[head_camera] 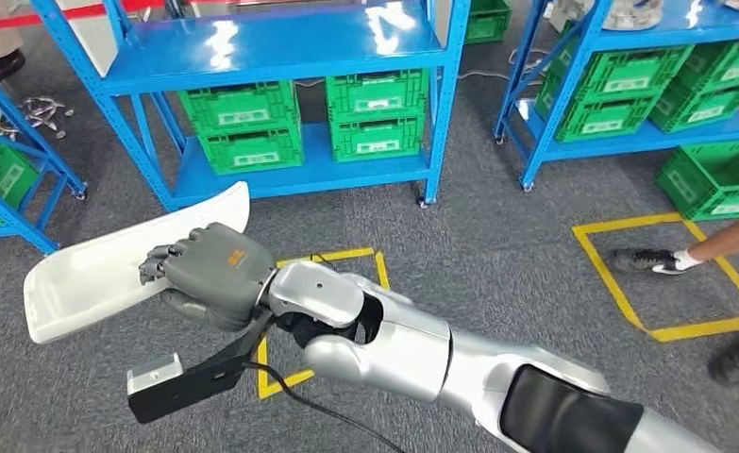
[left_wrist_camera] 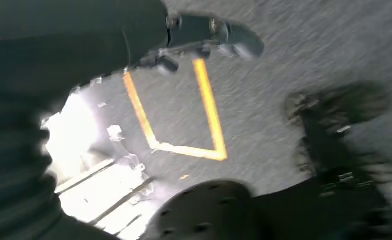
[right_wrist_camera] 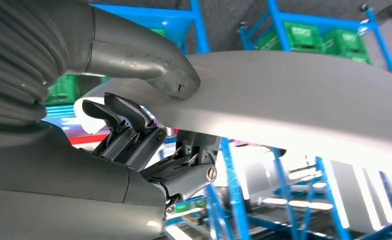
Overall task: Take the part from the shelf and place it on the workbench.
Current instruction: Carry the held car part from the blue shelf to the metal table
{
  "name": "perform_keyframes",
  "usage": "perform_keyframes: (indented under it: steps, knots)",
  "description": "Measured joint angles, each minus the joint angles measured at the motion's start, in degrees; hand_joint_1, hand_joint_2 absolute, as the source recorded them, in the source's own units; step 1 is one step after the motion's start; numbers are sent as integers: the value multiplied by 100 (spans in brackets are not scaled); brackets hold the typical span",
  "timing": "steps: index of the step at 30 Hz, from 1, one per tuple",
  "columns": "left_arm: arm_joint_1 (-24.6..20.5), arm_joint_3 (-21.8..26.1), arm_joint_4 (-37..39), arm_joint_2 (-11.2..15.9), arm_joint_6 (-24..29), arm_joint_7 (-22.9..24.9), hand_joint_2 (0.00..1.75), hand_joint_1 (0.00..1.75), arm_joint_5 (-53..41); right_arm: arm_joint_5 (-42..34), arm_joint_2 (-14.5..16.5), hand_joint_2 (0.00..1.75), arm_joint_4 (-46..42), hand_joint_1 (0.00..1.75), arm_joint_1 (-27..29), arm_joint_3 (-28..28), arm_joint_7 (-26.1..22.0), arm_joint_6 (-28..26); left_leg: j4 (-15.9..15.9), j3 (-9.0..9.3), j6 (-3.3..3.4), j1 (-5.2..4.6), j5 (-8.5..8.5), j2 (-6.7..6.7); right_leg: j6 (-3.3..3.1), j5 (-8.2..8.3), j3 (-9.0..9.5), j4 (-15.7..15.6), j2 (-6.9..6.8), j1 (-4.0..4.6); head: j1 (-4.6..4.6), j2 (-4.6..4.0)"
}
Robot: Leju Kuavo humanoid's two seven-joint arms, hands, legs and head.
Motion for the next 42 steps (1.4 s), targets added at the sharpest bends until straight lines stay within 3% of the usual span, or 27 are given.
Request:
perform_keyframes:
  steps: [2, 4, 6, 7, 8, 9, 11, 13, 15, 17, 19, 21, 23, 24, 25, 26, 28, 29, 30, 32, 33, 35, 37, 38, 39, 40, 42]
  knots:
    - [-56, -2, -2, -27, 1, -4, 175, 0, -2, 2, 2, 175, 19, 175, -10, 26, -39, -3, -26, -51, 95, 17, 24, -104, 60, -10, -6, 28, -62, 7, 10, 0]
    - [-60, -2, 1, -68, 1, 42, 175, 0, 3, -10, -1, 175, 29, 175, -43, 40, -66, -4, -41, -83, 175, 48, 70, -207, 134, -182, -97, 249, 151, -18, 19, 0]
    - [-44, -2, 8, -102, 1, 128, 175, 0, 5, -43, -30, 175, 37, 175, -75, 44, -72, -3, -44, -137, 232, 57, 117, -311, 181, -556, -383, 896, 458, -47, 29, 0]
    - [-28, -2, 13, -114, 1, 179, 175, 0, 20, -59, -52, 175, 44, 175, -80, 48, -66, 2, -38, -171, 245, 56, 138, -376, 189, -727, -560, 1281, 525, -53, 33, 0]
    - [-1, 0, 16, -124, 1, 222, 175, 0, 49, -71, -74, 175, 54, 175, -78, 52, -60, 9, -29, -204, 246, 56, 157, -450, 190, -813, -688, 1558, 553, -55, 35, 0]
    - [34, 3, 20, -133, 1, 251, 175, 0, 89, -76, -91, 175, 64, 175, -77, 58, -62, 22, -18, -234, 239, 56, 174, -529, 185, -791, -724, 1644, 566, -57, 36, 0]
    - [111, 21, 26, -153, 1, 246, 175, 0, 177, -80, -105, 175, 90, 175, -86, 68, -113, 44, 8, -269, 212, 57, 199, -684, 154, -459, -450, 1133, 631, -64, 38, 0]
    - [157, 51, 29, -179, 1, 218, 175, 0, 228, -91, -110, 175, 121, 175, -106, 75, -198, 52, 34, -308, 163, 57, 229, -829, 117, -189, -66, 380, 902, -84, 33, 0]
    - [176, 83, 29, -194, 1, 201, 175, 0, 242, -104, -114, 175, 154, 175, -117, 80, -247, 51, 33, -359, 85, 64, 276, -952, 90, -135, 56, 89, 1045, -79, 28, 0]
    - [211, 102, 31, -198, 0, 197, 175, 0, 247, -108, -113, 175, 182, 175, -124, 86, -273, 46, -2, -400, -1, 82, 331, -1056, 41, -88, 44, 69, 912, -65, 28, 0]
    - [248, 108, 34, -214, -1, 170, 175, 0, 241, -114, -99, 175, 212, 175, -141, 98, -310, 7, 107, -481, -51, 73, 259, -875, -36, -34, 47, 27, 774, -79, 2, 0]
    - [244, 109, 37, -231, -1, 133, 175, 0, 181, -144, -89, 175, 282, 175, -159, 105, -410, -89, 636, -709, -84, 59, -72, -535, -89, -2, 32, 3, 616, -78, -38, 0]
    - [221, 109, 36, -243, -1, 120, 175, 0, 109, -196, -86, 175, 417, 175, -165, 116, -552, -171, 1373, -998, -122, 67, -435, -403, -104, 7, 2, 5, 437, -63, -51, 0]
    - [220, 109, 36, -249, -1, 114, 175, 0, 91, -220, -81, 175, 489, 175, -165, 128, -606, -189, 1566, -1048, -133, 70, -496, -384, -105, 11, -10, 7, 345, -59, -50, 0]
    - [228, 109, 36, -255, -1, 102, 175, 0, 66, -239, -71, 175, 556, 175, -165, 142, -639, -197, 1542, -985, -136, 72, -455, -366, -105, 13, -20, 11, 261, -57, -50, 0]
    - [238, 108, 36, -257, -1, 92, 175, 0, 29, -256, -57, 175, 604, 175, -166, 154, -654, -209, 1278, -800, -133, 72, -326, -328, -101, 13, -24, 18, 184, -57, -50, 0]
    - [240, 101, 35, -260, -1, 105, 175, 0, -79, -278, -24, 175, 669, 175, -179, 164, -652, -246, 479, -299, -90, 49, -70, -90, -72, -4, -29, 45, 40, -38, -54, 0]
    - [234, 96, 32, -260, -1, 114, 175, 0, -114, -281, -15, 175, 683, 175, -186, 164, -636, -262, 193, -135, -48, 31, 0, 7, -46, -12, -33, 59, -20, -22, -50, 0]
    - [231, 92, 30, -261, -1, 113, 175, 0, -135, -281, -10, 175, 694, 175, -192, 167, -613, -274, 49, -63, -5, 12, 21, 66, -18, -17, -35, 70, -76, -5, -46, 0]
    - [233, 89, 28, -261, -1, 84, 175, 0, -164, -276, -10, 175, 711, 175, -194, 181, -564, -283, 32, -96, 71, 2, 43, -37, 38, -14, -34, 71, -184, 10, -33, 0]
    - [236, 87, 29, -264, -1, 72, 175, 0, -181, -274, -10, 175, 720, 175, -194, 190, -550, -288, 21, -109, 101, 13, 63, -99, 71, -35, -35, 93, -158, -1, -32, 0]
    - [212, 81, 28, -277, -1, 63, 175, 0, -201, -274, -12, 175, 735, 175, -196, 204, -547, -303, -5, -135, 174, 41, 109, -221, 137, -239, -153, 377, 131, -31, -20, 0]
    - [165, 78, 26, -286, -1, 39, 175, 0, -191, -275, -20, 175, 764, 175, -193, 221, -557, -313, -8, -180, 225, 45, 145, -354, 172, -611, -482, 1075, 475, -57, 0, 0]
    - [147, 78, 26, -286, -1, 24, 175, 0, -184, -275, -24, 175, 784, 175, -187, 233, -561, -314, -4, -204, 236, 43, 158, -430, 175, -755, -661, 1441, 541, -58, 7, 0]
    - [140, 78, 26, -286, -1, 8, 175, 0, -174, -275, -26, 175, 803, 175, -182, 247, -567, -313, 2, -224, 235, 40, 169, -515, 171, -798, -771, 1659, 570, -58, 9, 0]
    - [140, 78, 27, -285, -1, -2, 175, 0, -169, -276, -26, 175, 815, 175, -178, 260, -572, -313, 10, -239, 228, 39, 180, -601, 159, -730, -776, 1664, 585, -58, 11, 0]
    - [149, 78, 29, -286, -1, -10, 175, 0, -158, -277, -23, 175, 823, 175, -182, 272, -576, -313, 31, -253, 204, 41, 198, -773, 117, -351, -470, 1062, 683, -59, 13, 0]
